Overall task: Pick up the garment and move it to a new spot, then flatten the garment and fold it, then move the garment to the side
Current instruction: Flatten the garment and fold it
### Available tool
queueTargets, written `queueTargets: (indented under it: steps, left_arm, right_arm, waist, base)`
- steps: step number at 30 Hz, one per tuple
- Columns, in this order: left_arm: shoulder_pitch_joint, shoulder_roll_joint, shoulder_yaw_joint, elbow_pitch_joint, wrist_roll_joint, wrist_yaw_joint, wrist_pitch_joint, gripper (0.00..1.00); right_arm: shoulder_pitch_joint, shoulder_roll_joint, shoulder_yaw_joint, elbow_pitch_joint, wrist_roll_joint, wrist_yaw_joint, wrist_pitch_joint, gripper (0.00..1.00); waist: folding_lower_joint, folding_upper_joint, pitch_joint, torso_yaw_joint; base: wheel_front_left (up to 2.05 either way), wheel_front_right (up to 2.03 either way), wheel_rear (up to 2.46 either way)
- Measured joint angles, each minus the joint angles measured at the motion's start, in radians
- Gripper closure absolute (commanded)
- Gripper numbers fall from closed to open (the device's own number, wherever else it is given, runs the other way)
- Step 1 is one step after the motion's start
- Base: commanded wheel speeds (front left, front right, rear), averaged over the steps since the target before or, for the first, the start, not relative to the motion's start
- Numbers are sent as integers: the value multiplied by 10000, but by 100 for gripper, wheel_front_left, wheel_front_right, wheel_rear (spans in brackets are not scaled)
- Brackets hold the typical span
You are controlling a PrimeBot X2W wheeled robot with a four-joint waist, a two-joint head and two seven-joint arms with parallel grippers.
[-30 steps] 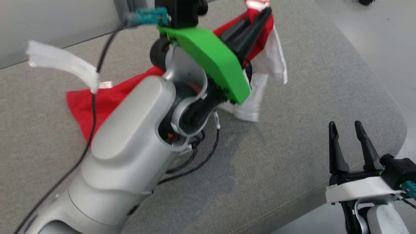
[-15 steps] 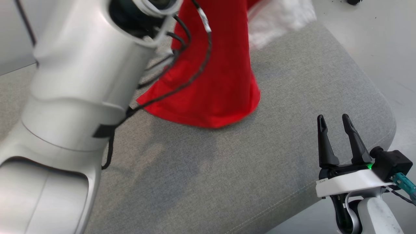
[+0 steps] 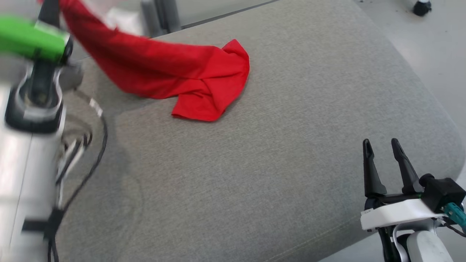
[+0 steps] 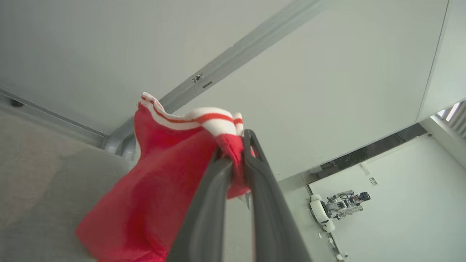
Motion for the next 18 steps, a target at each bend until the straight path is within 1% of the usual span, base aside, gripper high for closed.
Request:
queueTargets:
  steps: [1, 3, 4, 6, 7, 8, 11, 14, 17, 18]
  left_arm:
    - [694, 71, 326, -424, -326, -71, -169, 100]
    - [2192, 90, 761, -1306, -568, -150, -614, 100]
    - [2192, 90, 761, -1306, -568, -150, -614, 100]
    - [3636, -173, 1164, -2155, -1064, -238, -993, 100]
    - [4964, -422, 1271, -2905, -1208, -324, -1292, 100]
    - [4964, -422, 1271, -2905, -1208, -324, -1292, 100]
    - [6713, -918, 1388, -3486, -1496, -454, -1774, 100]
    - [7943, -1363, 1248, -3586, -1582, -872, -2031, 100]
    - [8585, -1540, 909, -3302, -1377, -1264, -2173, 100]
    - [8675, -1547, 796, -3095, -1250, -1294, -2219, 100]
  right_arm:
    - [49, -6, -23, 8, -73, -2, 0, 0]
    - [112, 0, -92, 12, -265, 0, 0, 0]
    - [112, 0, -92, 12, -265, 0, 0, 0]
    - [213, -4, -115, 27, -451, 0, 0, 0]
    - [256, -4, -98, 52, -633, 0, 0, 0]
    - [256, -4, -98, 52, -633, 0, 0, 0]
    - [268, -4, 42, 71, -826, 0, 0, 0]
    - [357, 4, 98, 82, -1049, 2, 0, 0]
    - [569, 2, 119, 136, -1327, 2, 0, 0]
    - [617, 6, 117, 140, -1386, 0, 0, 0]
  waist:
    - [0, 0, -9, 101]
    - [0, 0, -30, 324]
    - [0, 0, -30, 324]
    - [0, 0, -59, 570]
    - [0, 0, -100, 825]
    - [0, 0, -100, 825]
    - [0, 0, -175, 1208]
    - [0, 0, -287, 1572]
    - [0, 0, -438, 1915]
    - [0, 0, -495, 2017]
  base:
    - [0, 0, 0]
    - [0, 0, 0]
    - [0, 0, 0]
    - [0, 0, 0]
    - [0, 0, 0]
    - [0, 0, 0]
    - [0, 0, 0]
    - [0, 0, 0]
    - [0, 0, 0]
    - [0, 0, 0]
